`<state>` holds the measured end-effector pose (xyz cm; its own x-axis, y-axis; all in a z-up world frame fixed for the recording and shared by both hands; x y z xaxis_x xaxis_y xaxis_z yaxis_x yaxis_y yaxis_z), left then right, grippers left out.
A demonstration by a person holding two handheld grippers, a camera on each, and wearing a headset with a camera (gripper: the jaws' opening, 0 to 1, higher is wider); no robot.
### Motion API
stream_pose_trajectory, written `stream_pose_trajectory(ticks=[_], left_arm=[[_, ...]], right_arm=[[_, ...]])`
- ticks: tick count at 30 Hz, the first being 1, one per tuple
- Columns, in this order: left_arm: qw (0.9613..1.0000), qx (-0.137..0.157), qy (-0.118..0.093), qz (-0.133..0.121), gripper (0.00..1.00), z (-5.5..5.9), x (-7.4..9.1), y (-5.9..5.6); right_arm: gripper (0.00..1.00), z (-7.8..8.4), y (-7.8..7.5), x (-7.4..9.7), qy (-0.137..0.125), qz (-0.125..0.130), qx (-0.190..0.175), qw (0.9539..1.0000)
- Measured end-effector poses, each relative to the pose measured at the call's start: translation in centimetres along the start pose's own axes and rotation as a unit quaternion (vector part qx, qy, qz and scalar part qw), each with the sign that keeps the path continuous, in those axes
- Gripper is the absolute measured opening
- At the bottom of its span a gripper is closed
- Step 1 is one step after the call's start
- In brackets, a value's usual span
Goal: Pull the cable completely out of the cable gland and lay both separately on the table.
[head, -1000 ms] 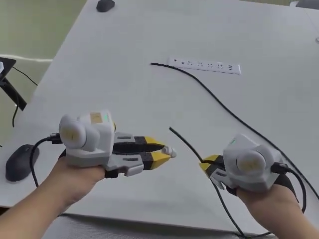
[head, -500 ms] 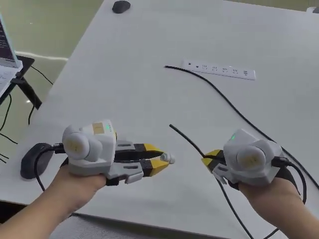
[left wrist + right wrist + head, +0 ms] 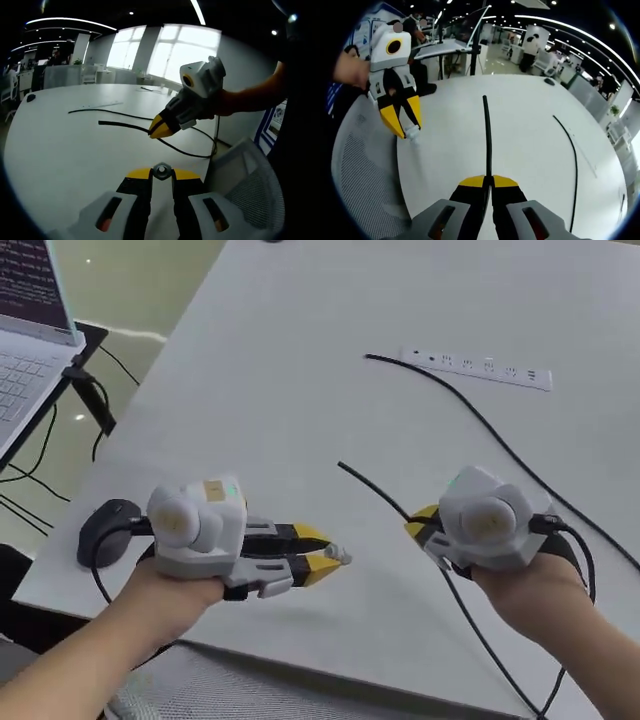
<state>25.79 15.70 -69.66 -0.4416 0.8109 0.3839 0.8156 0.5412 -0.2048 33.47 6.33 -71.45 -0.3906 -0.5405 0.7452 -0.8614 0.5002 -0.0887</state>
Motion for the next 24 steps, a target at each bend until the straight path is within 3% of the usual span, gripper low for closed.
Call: stream_pose_trajectory(ticks=[10,19,24], left_arm=[[0.9999,0.011,0.009,0.0,0.15,2.0,0.2,0.7],[0.9997,0.02,0.014,-0.003,0.15,3.3,0.1,1.6],[0.9993,0.027,0.024,-0.005,0.15,4.8,0.0,2.7]], right_arm=[[0.0,-1.0,0.4,-3.3,0.003,-0.008,0.009,0.9999],[0.0,-1.1,1.6,-6.1,0.017,-0.032,0.041,0.9985],[0.0,-1.6,2.6,-7.5,0.021,-0.055,0.052,0.9969]])
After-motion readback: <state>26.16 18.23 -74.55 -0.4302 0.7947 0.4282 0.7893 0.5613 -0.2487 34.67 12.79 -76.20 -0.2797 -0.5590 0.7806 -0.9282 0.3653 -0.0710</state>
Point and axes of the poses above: the centre of the closed fingertips' face, and the gripper's own axes: x roughly backward along the fingers, y roughly to its left, z roughly out of its underside, the point moved 2 cm from there along x, roughly backward along the fingers, and after that the axes turned 6 degrees about -x, right-handed, at the moved point
